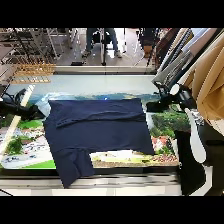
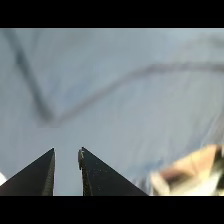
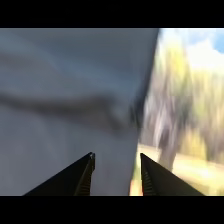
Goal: Fold the clothes and pants, and hang the long-sleeved shirts on hangers.
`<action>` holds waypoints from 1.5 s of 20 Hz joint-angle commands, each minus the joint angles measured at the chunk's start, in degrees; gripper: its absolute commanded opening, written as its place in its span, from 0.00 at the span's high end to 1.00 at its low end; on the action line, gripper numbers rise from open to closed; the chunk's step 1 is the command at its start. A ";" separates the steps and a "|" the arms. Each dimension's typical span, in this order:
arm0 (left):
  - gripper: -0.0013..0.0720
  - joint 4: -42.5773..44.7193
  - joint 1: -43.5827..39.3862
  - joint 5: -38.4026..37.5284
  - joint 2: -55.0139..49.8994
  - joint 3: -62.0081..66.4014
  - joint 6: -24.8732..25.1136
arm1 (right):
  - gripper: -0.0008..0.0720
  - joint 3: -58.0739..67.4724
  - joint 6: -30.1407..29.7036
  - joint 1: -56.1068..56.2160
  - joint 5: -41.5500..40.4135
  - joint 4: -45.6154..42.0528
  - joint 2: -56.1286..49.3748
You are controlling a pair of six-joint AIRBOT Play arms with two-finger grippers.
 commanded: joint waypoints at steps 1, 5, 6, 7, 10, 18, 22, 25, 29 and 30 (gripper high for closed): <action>0.75 4.35 1.62 -5.01 4.87 -8.76 -0.57 | 0.49 -9.29 -0.87 -3.85 9.60 1.99 3.32; 0.75 4.31 1.79 6.38 19.43 -33.88 5.40 | 0.48 -27.23 -6.51 -7.02 5.84 5.44 12.20; 0.75 4.13 1.79 9.33 22.95 -39.39 6.14 | 0.45 -30.99 -7.61 -7.78 4.09 5.66 14.51; 0.75 3.82 1.79 12.28 26.43 -44.63 6.12 | 0.30 -33.79 -8.26 -8.50 2.54 5.66 16.28; 0.50 1.95 1.75 18.18 33.68 -54.93 7.56 | 0.24 -38.45 -9.18 -10.71 -1.57 7.15 19.19; 0.46 1.70 1.73 20.50 35.39 -61.81 7.65 | 0.29 -39.63 -9.62 -11.26 -4.28 9.81 18.56; 0.40 -0.02 0.96 22.93 35.26 -63.36 10.05 | 0.28 -44.17 -13.51 -11.23 -3.89 10.01 17.57; 0.32 -0.87 -1.75 27.26 35.26 -63.78 10.01 | 0.28 -47.52 -15.96 -11.26 -4.85 10.64 17.57; 0.32 -0.90 -5.14 30.86 34.77 -63.82 9.92 | 0.35 -50.53 -20.24 -11.21 -8.90 19.47 17.22; 0.43 -0.87 -5.51 30.91 34.23 -63.82 9.27 | 0.44 -50.80 -20.72 -11.21 -8.57 21.42 16.79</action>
